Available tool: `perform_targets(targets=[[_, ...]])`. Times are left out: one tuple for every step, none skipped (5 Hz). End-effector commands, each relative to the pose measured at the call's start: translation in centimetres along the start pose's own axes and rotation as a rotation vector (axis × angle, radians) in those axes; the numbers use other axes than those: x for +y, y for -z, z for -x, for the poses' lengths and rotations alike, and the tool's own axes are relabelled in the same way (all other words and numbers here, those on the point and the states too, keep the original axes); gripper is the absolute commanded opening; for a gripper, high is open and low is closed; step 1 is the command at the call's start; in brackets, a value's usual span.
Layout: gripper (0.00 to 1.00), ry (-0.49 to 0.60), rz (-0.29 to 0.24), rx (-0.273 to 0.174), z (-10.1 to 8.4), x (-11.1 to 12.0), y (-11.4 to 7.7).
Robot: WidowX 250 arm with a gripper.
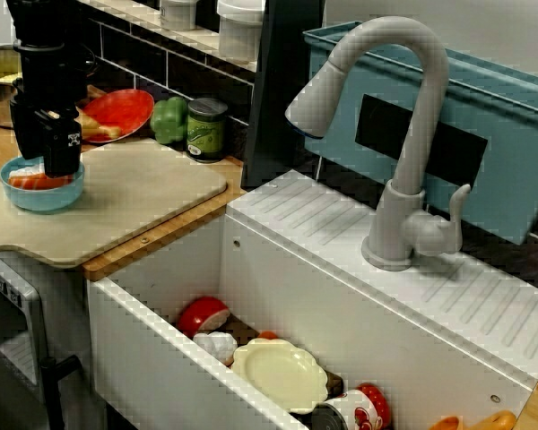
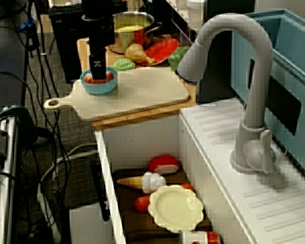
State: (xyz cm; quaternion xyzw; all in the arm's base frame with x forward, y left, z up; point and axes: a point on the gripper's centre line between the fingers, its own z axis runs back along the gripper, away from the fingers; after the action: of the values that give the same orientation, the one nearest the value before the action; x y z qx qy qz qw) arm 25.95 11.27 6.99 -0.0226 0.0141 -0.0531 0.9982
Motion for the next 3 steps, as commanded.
perform_targets(targets=[[1.00, -0.004, -0.016, -0.028, -0.75, 1.12, -1.00], [1.00, -0.006, -0.024, -0.029, -0.70, 1.22, -0.81], [1.00, 0.003, -0.034, -0.028, -0.54, 0.97, -0.60]])
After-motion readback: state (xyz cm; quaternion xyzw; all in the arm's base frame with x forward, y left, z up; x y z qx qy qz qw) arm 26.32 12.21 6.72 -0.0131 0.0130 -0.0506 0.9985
